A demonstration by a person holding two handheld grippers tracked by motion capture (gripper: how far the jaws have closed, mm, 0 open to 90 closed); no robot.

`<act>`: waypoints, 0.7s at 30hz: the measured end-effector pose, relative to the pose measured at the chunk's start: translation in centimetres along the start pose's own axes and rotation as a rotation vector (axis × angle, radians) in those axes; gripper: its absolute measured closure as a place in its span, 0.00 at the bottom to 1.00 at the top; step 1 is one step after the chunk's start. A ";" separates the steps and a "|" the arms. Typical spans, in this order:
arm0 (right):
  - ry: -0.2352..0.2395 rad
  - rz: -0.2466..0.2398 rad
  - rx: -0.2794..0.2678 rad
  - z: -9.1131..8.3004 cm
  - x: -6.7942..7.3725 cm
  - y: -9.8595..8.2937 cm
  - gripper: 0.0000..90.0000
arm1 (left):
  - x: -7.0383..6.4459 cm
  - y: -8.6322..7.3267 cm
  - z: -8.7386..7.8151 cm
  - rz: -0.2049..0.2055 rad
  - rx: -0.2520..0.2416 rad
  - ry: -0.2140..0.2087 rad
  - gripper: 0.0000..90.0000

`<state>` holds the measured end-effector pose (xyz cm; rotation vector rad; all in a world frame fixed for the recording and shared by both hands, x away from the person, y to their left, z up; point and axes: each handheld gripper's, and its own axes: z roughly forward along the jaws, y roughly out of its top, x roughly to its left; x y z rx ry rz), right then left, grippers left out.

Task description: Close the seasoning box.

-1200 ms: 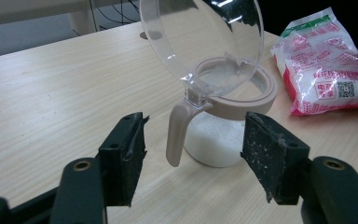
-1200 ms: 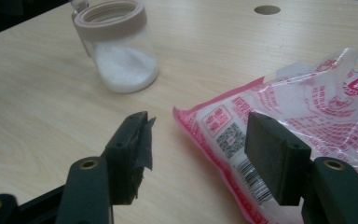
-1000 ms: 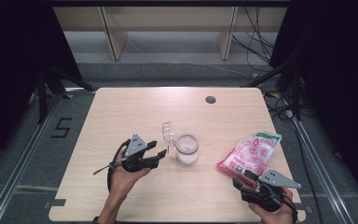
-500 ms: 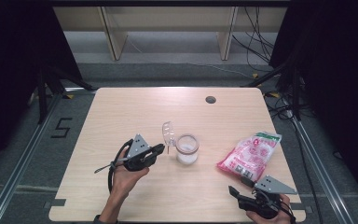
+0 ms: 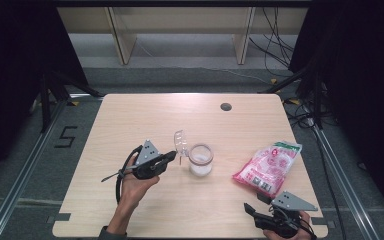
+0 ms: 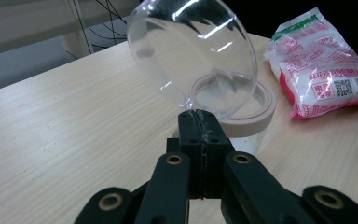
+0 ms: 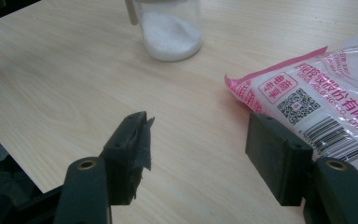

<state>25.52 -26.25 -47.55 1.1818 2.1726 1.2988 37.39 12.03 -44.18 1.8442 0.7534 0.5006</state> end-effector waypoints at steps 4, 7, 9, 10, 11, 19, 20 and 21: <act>0.002 0.000 0.012 -0.1 0.0 -0.1 0.44 | 0.1 0.3 0.1 0.017 -0.005 0.000 0.99; -0.003 -0.018 0.001 0.0 0.0 -0.1 0.44 | 0.1 0.4 0.2 0.020 0.005 0.005 0.99; 0.003 0.023 0.013 -0.1 0.4 -0.2 0.44 | 0.1 0.5 0.3 0.009 0.001 0.005 0.99; 0.004 0.023 0.017 -0.1 0.4 -0.3 0.44 | 0.1 0.5 0.3 0.015 0.003 0.006 0.99; 0.006 0.023 0.020 -0.1 0.4 -0.3 0.44 | 0.1 0.5 0.4 0.014 -0.001 0.001 0.99; -0.001 -0.002 0.027 -0.1 0.3 -0.3 0.44 | 0.0 0.8 0.4 0.019 0.000 0.003 0.99; -0.001 -0.002 0.028 -0.1 0.2 -0.3 0.44 | 0.0 0.8 0.4 0.022 0.001 0.002 0.99; -0.001 -0.003 0.028 -0.1 0.2 -0.3 0.44 | 0.0 0.8 0.4 0.021 0.002 0.005 0.99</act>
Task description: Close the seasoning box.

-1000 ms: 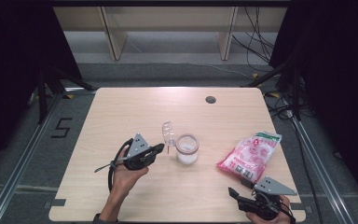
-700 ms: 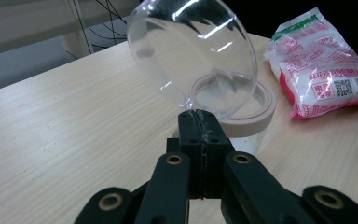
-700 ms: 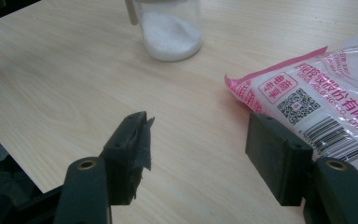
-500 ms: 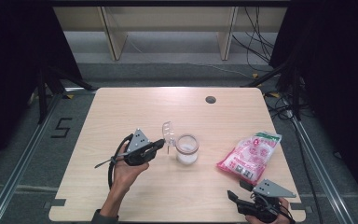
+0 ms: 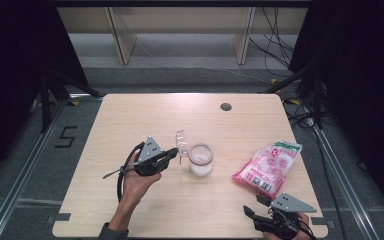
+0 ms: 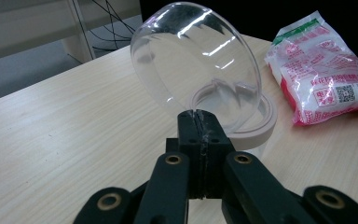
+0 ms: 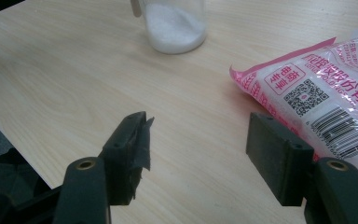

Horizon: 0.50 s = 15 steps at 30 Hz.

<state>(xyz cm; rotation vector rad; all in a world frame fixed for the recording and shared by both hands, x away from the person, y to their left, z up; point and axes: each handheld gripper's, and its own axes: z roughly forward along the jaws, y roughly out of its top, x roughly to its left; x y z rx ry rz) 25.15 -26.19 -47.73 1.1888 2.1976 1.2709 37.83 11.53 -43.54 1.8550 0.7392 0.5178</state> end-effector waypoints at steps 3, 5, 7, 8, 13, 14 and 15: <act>0.001 0.000 0.002 0.0 0.0 0.0 0.44 | 0.0 0.0 0.0 -0.002 0.001 -0.001 0.99; 0.001 0.003 -0.006 0.1 0.1 0.0 0.44 | 0.0 0.1 0.0 -0.002 0.002 0.001 0.99; 0.005 -0.001 -0.006 0.1 0.0 0.0 0.44 | 0.0 0.2 0.0 0.010 -0.002 -0.002 0.99; 0.003 -0.002 -0.006 0.2 0.0 0.0 0.44 | -0.1 0.2 0.0 0.005 -0.004 -0.001 0.99; -0.001 -0.014 -0.001 0.1 0.1 0.0 0.44 | -0.2 0.3 0.1 0.006 -0.003 -0.007 0.98; -0.001 -0.013 0.000 0.1 0.1 0.0 0.44 | -0.2 0.3 0.2 0.005 -0.003 -0.007 0.98; 0.000 -0.013 0.000 0.1 0.1 0.0 0.44 | -0.3 0.4 0.2 0.006 -0.002 -0.007 0.98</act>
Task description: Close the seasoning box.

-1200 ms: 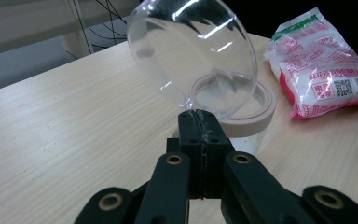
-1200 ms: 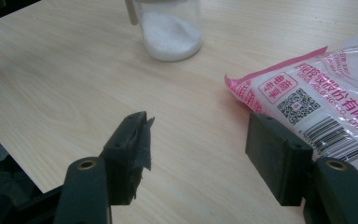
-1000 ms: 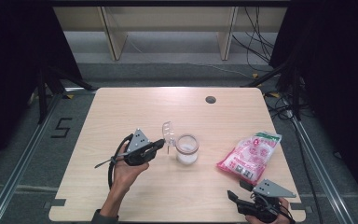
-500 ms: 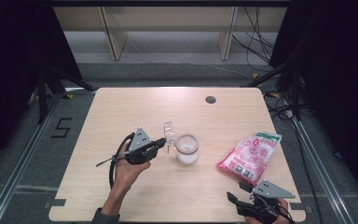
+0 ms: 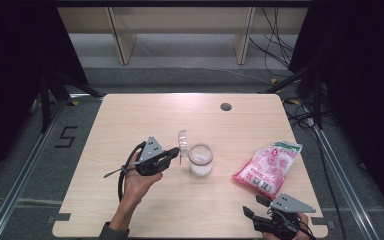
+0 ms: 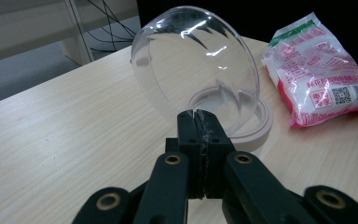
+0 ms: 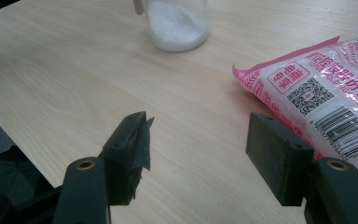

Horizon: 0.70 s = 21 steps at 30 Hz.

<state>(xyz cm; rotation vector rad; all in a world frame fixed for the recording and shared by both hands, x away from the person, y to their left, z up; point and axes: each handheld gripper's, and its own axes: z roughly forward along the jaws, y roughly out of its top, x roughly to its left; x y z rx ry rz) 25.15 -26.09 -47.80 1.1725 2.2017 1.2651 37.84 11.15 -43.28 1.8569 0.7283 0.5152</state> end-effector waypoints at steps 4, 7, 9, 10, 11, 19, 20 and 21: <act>0.001 0.003 0.003 0.0 0.0 0.0 0.44 | -0.1 0.1 0.0 0.007 0.000 -0.004 0.98; 0.013 0.013 0.000 0.1 0.1 0.0 0.44 | -0.2 0.2 0.1 0.009 -0.002 -0.005 0.98; 0.014 0.013 0.000 0.1 0.1 0.0 0.44 | -0.3 0.2 0.1 0.004 -0.003 -0.008 0.98; 0.013 0.013 0.001 0.1 0.1 0.0 0.44 | -0.4 0.3 0.1 0.003 -0.004 -0.011 0.98; 0.011 0.025 0.002 0.1 0.2 0.0 0.44 | -0.4 0.3 0.1 0.002 -0.006 -0.011 0.98; 0.016 0.033 0.006 0.1 0.3 0.0 0.44 | -0.9 0.7 0.3 0.029 0.000 -0.018 0.97; 0.017 0.033 0.007 0.1 0.3 0.0 0.44 | -1.0 0.7 0.3 0.034 0.001 -0.019 0.97; 0.018 0.031 0.018 0.0 0.3 0.0 0.44 | -1.1 0.7 0.4 0.035 -0.002 -0.021 0.97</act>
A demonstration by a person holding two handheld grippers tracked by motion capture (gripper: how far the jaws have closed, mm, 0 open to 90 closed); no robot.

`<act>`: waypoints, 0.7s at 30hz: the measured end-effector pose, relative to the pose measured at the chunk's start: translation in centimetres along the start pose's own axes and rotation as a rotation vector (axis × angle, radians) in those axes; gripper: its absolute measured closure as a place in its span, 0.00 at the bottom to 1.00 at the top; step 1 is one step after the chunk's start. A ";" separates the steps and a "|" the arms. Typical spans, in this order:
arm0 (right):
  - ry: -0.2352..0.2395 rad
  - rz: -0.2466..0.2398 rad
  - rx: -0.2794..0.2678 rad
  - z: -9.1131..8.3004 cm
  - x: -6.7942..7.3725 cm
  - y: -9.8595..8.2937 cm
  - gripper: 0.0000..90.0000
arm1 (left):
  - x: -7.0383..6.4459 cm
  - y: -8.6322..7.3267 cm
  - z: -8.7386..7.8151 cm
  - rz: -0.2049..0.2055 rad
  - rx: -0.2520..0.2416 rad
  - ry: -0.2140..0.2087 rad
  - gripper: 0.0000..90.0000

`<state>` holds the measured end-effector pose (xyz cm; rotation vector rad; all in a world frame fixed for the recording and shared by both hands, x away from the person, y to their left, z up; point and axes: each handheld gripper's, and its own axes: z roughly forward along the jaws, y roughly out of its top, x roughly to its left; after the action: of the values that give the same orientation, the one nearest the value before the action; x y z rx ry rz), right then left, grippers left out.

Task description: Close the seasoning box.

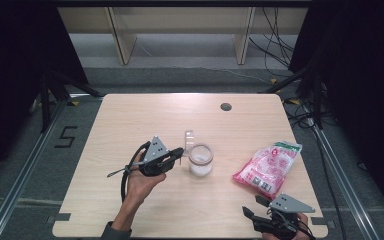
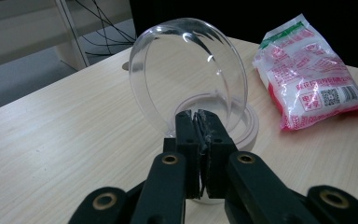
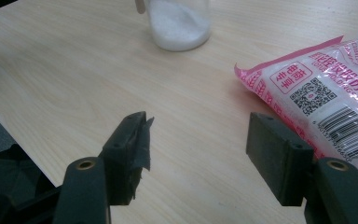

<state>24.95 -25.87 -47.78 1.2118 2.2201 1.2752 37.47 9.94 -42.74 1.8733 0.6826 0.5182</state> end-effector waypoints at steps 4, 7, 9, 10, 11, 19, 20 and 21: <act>-0.002 -0.011 -0.016 0.1 -0.1 0.0 0.44 | -0.4 0.2 0.1 0.005 -0.002 -0.018 0.96; -0.002 0.002 -0.013 0.1 0.0 0.0 0.44 | -0.5 0.3 0.1 -0.003 -0.010 -0.024 0.95; -0.001 -0.011 -0.017 0.1 -0.1 0.0 0.44 | -0.5 0.3 0.0 -0.019 -0.018 -0.036 0.94; -0.001 -0.009 -0.016 0.1 -0.1 0.0 0.44 | -0.6 0.3 0.0 -0.021 -0.021 -0.042 0.94; -0.001 0.003 -0.013 0.1 0.0 0.0 0.44 | -0.6 0.4 -0.1 -0.017 -0.021 -0.044 0.93; -0.002 -0.025 -0.017 0.2 -0.3 0.0 0.44 | -0.9 -0.4 -0.5 -0.042 -0.029 -0.093 0.87; -0.005 -0.030 -0.019 0.2 -0.3 0.0 0.44 | -1.0 -0.6 -0.6 -0.057 -0.030 -0.097 0.86; -0.006 -0.025 -0.020 0.2 -0.3 0.0 0.44 | -0.9 -0.8 -0.7 -0.052 -0.029 -0.109 0.85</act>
<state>25.21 -26.00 -47.94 1.1752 2.2064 1.2800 36.16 10.05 -43.30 1.8370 0.6465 0.3873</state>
